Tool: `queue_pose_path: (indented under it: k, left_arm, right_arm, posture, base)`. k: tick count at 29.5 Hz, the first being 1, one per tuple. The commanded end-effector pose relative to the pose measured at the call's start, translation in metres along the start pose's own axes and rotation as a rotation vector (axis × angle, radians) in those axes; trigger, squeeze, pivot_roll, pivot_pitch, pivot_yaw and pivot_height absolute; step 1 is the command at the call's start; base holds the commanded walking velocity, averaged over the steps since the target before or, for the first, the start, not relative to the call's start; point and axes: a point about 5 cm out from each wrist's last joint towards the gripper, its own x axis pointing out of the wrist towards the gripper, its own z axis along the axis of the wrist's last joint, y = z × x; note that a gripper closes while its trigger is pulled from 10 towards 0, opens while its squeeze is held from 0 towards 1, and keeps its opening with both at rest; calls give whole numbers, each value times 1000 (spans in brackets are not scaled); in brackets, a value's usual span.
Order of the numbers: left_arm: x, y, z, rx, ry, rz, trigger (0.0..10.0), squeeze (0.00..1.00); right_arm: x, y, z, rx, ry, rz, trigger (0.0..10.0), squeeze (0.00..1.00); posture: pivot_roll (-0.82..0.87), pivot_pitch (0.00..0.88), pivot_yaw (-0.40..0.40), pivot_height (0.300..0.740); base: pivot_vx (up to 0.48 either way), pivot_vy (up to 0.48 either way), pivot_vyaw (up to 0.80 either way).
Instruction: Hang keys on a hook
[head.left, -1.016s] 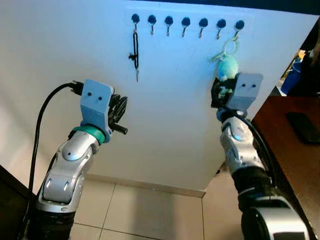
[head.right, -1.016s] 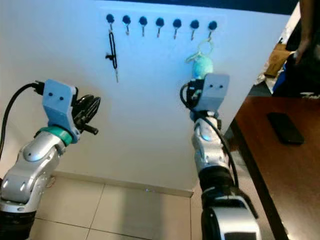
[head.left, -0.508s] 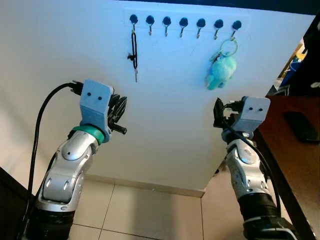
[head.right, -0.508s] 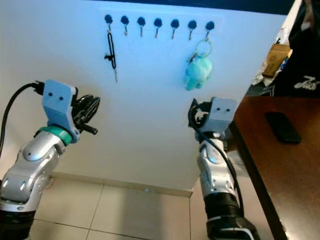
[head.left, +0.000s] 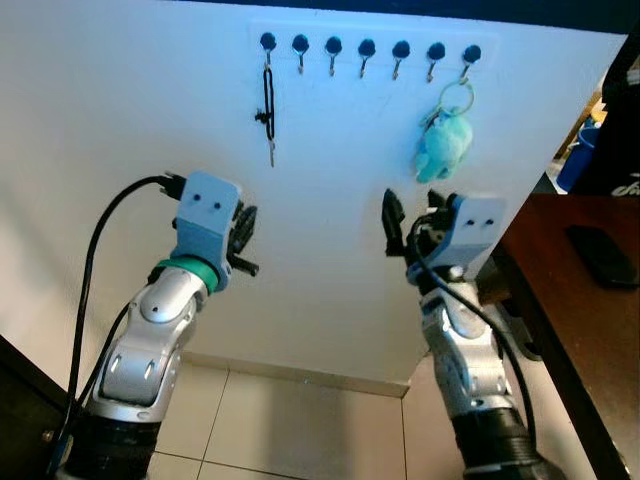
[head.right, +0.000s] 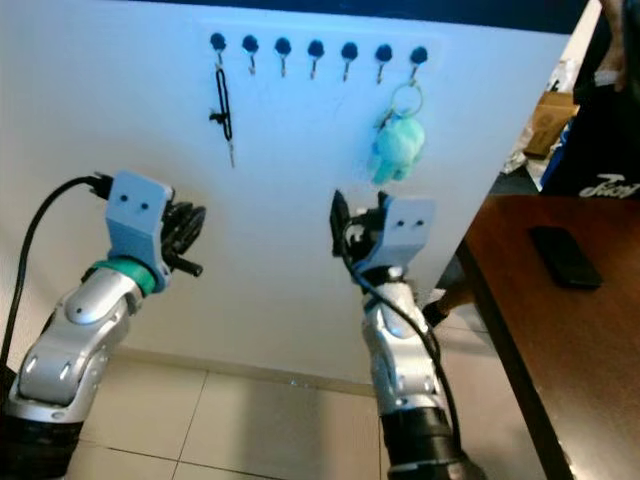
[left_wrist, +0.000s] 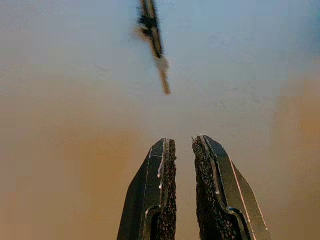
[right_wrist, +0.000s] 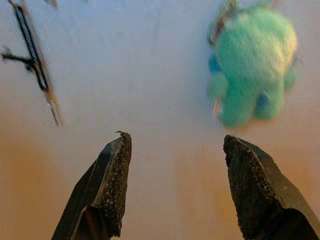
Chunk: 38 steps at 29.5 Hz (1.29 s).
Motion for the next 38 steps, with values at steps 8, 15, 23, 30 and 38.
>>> queue_pose_path:
  k: [8,15,23,30,38]
  left_arm:
    - [4,-3,-5,-6,20,-7,10000,0]
    - [6,-1,-7,-28,23,9,10000,0]
    - [7,-4,-11,-93,84,-5,10000,0]
    - [3,6,-9,-10,48,57,10000,0]
    - [11,9,-2,13,15,61,10000,0]
  right_arm:
    - [-3,-9,-1,13,32,-34,10000,0]
    - [-1,-3,3,19,27,-22,10000,0]
    - [-2,-2,4,25,27,-22,10000,0]
    - [5,3,3,29,42,13,10000,0]
    - [13,2,19,12,-3,27,10000,0]
  posture:
    - [3,20,91,740]
    - [-10,15,97,740]
    - [-2,20,97,740]
    - [33,27,57,740]
    - [-1,35,72,740]
  base:
    - [0,0,0]
    - [0,0,0]
    - [0,0,0]
    - [0,0,0]
    - [0,0,0]
